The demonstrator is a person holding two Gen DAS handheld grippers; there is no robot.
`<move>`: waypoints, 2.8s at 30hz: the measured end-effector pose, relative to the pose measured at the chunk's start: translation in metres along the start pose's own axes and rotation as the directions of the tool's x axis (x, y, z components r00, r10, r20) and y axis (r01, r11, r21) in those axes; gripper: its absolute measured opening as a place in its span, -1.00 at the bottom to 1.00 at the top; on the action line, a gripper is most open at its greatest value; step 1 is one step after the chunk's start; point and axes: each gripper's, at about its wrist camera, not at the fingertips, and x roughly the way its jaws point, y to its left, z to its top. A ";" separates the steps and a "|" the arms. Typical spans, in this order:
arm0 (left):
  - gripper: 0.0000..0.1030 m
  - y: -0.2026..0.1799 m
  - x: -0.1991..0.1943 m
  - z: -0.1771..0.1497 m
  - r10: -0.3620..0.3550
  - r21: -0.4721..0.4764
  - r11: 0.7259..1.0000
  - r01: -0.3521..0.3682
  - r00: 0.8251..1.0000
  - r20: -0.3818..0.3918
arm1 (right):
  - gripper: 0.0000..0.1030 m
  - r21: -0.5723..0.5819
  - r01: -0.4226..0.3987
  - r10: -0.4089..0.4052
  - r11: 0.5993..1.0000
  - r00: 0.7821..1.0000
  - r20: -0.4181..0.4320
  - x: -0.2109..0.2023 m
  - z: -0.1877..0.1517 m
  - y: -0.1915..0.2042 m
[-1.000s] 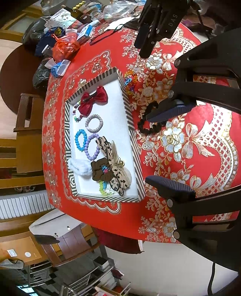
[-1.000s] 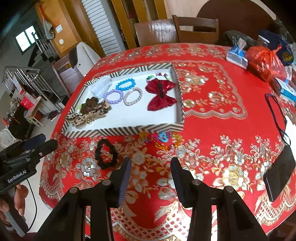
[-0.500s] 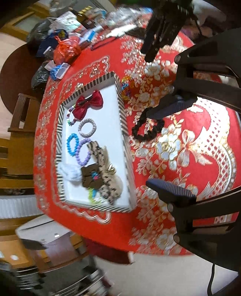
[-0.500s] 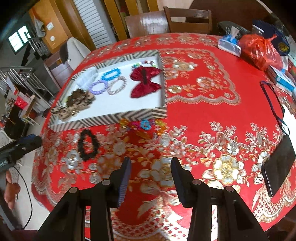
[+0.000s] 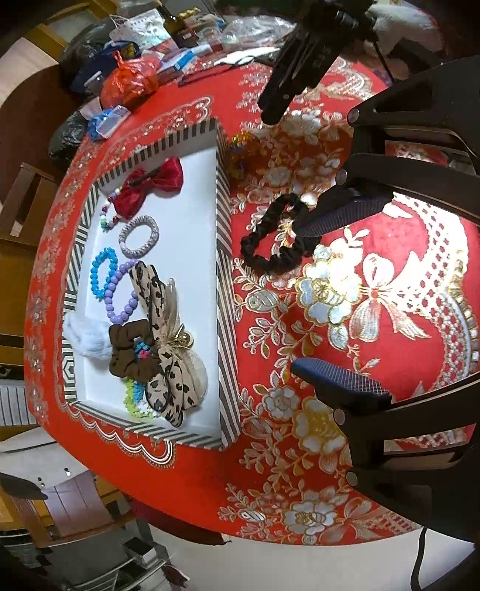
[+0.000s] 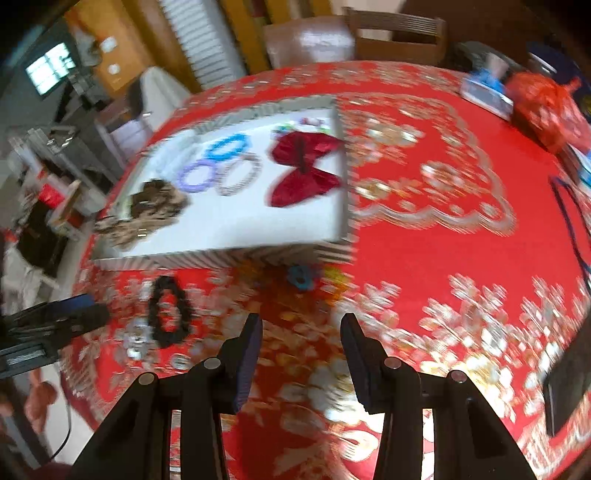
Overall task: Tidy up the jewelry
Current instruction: 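Grasp the black scrunchie with the left tool while the right tool grasps the amber bead bracelet, then carry the black scrunchie and amber bracelet into the tray and open both tools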
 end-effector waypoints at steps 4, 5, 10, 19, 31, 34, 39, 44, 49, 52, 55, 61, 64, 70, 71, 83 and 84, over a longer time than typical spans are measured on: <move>0.32 -0.007 0.013 0.007 0.009 0.001 1.000 -0.009 1.000 -0.006 | -0.18 -0.094 0.019 -0.021 0.995 1.000 -0.018 0.017 0.008 0.014; 0.32 -0.009 0.017 0.008 0.019 0.005 1.000 -0.019 1.000 -0.006 | -0.18 -0.103 0.009 -0.011 0.995 1.000 -0.015 0.022 0.010 0.015; 0.32 -0.016 0.032 0.015 0.040 0.013 0.999 -0.040 0.999 -0.012 | -0.35 -0.129 -0.004 0.001 0.992 1.000 -0.027 0.040 0.018 0.013; -0.66 -0.024 0.052 0.018 0.062 0.041 0.997 -0.061 0.998 -0.022 | -0.83 -0.039 -0.092 0.090 0.995 0.995 -0.034 0.044 0.022 -0.001; -0.94 -0.016 0.006 0.015 -0.058 0.058 0.997 0.058 0.998 0.011 | -0.83 0.052 -0.174 0.165 0.983 0.977 0.134 -0.039 0.029 -0.010; -0.94 -0.014 -0.012 0.019 -0.077 0.067 0.995 0.075 0.997 0.031 | -0.83 0.042 -0.179 0.169 0.983 0.971 0.168 -0.056 0.036 -0.003; -0.94 -0.008 -0.043 0.029 -0.085 0.081 0.994 0.078 0.993 0.085 | -0.83 0.011 -0.184 0.178 0.983 0.962 0.208 -0.073 0.048 0.010; -0.94 0.003 -0.060 0.043 -0.065 0.077 0.996 0.055 0.989 0.131 | -0.83 -0.019 -0.187 0.187 0.982 0.957 0.222 -0.075 0.064 0.025; -0.94 0.008 -0.064 0.055 -0.040 0.071 0.997 0.029 0.987 0.157 | -0.83 -0.038 -0.195 0.198 0.980 0.962 0.190 -0.057 0.079 0.038; -0.94 0.009 -0.059 0.058 -0.024 0.067 0.998 0.014 0.988 0.155 | -0.83 -0.039 -0.200 0.204 0.979 0.965 0.167 -0.043 0.085 0.044; -0.94 0.009 -0.052 0.060 -0.009 0.067 0.998 -0.001 0.989 0.148 | -0.83 -0.039 -0.210 0.214 0.977 0.966 0.147 -0.030 0.091 0.049; -0.94 0.008 -0.034 0.068 -0.003 0.054 0.999 -0.003 0.993 0.115 | -0.83 -0.029 -0.237 0.239 0.971 0.967 0.084 0.009 0.100 0.052; -0.94 0.005 -0.026 0.072 -0.011 0.050 0.999 0.006 0.995 0.099 | -0.83 0.013 -0.180 0.179 0.984 0.983 0.036 0.032 0.097 0.034; -0.94 -0.003 0.007 0.084 -0.078 0.001 0.997 0.078 0.997 0.028 | -0.83 0.051 -0.071 0.072 0.996 0.997 -0.021 0.055 0.093 -0.001; -0.94 -0.001 0.016 0.086 -0.071 -0.010 0.997 0.071 0.997 0.007 | -0.83 0.050 -0.057 0.058 0.997 0.998 -0.021 0.056 0.093 -0.004; -0.78 0.013 0.058 0.082 0.047 -0.007 0.999 -0.047 0.996 -0.077 | -0.28 0.024 -0.051 0.051 0.998 0.998 -0.026 0.044 0.092 -0.007; -0.56 0.012 0.058 0.082 0.048 -0.004 0.999 -0.049 0.996 -0.076 | -0.28 0.025 -0.051 0.051 0.998 0.998 -0.020 0.042 0.091 -0.006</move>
